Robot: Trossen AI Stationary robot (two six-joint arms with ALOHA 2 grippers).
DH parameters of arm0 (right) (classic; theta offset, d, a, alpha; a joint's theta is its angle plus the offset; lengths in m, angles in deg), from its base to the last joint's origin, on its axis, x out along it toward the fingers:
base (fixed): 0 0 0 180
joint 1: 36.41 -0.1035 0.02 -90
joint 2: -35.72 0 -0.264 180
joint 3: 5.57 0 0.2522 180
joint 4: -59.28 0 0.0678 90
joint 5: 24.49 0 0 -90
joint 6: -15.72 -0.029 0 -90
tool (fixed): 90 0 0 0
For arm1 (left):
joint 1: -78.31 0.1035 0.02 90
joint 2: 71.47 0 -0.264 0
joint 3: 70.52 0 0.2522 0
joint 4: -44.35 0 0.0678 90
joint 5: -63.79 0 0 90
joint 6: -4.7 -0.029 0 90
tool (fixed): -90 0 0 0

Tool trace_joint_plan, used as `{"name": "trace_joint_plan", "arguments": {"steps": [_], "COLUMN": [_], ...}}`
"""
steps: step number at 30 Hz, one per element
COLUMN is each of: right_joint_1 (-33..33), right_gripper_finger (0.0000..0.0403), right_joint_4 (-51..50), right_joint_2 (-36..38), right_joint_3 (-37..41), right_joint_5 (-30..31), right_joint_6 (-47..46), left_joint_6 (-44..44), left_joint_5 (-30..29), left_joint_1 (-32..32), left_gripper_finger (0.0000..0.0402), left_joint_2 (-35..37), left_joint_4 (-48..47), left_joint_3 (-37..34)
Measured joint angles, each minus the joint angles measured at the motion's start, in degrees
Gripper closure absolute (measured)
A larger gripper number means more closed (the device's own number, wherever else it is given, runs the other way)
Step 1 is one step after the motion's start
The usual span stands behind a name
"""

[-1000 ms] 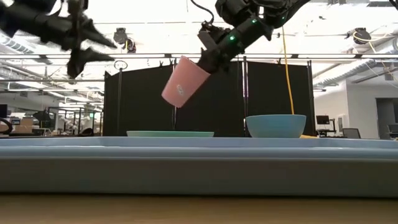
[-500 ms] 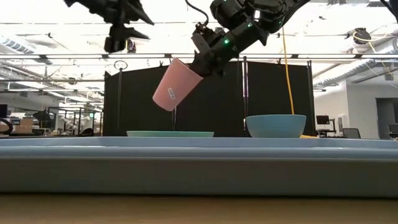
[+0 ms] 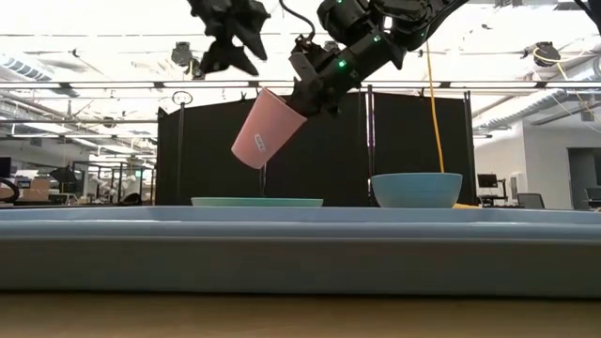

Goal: Set up tray
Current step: Put the pink cup on the serving tray

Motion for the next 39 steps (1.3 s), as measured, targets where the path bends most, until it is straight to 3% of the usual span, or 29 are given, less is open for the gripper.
{"name": "trace_joint_plan", "arguments": {"steps": [9,17,28,31,35,39], "right_joint_1": [0.04,0.15,-0.02,-0.07,-0.44,-0.66], "right_gripper_finger": [0.0403,0.0403,0.0403,0.0403,0.0403,0.0403], "right_joint_4": [-0.57,0.42,0.77,0.48,0.34,0.40], "right_joint_2": [-0.10,-0.10,-0.09,-0.09,-0.10,-0.09], "right_joint_3": [0.11,0.11,0.11,0.11,0.15,0.15], "right_joint_5": [0.36,1.16,-0.17,-0.15,-0.08,0.00], "right_joint_6": [0.09,-0.91,-1.01,-1.03,-1.09,-1.05], "left_joint_6": [-0.65,-0.18,0.75,0.65,-0.71,-2.00], "left_joint_5": [-0.92,-7.31,-8.76,-8.72,-7.40,-6.05], "left_joint_1": [0.13,0.09,0.13,0.13,0.42,0.58], "left_gripper_finger": [0.0250,0.0250,0.0254,0.0288,0.0377,0.0394], "left_joint_2": [-6.07,-6.11,-6.15,-6.15,-6.11,-6.09], "left_joint_4": [-1.42,-0.09,1.84,1.86,2.69,2.93], "left_joint_3": [0.30,0.34,0.32,0.32,0.32,0.32]}}
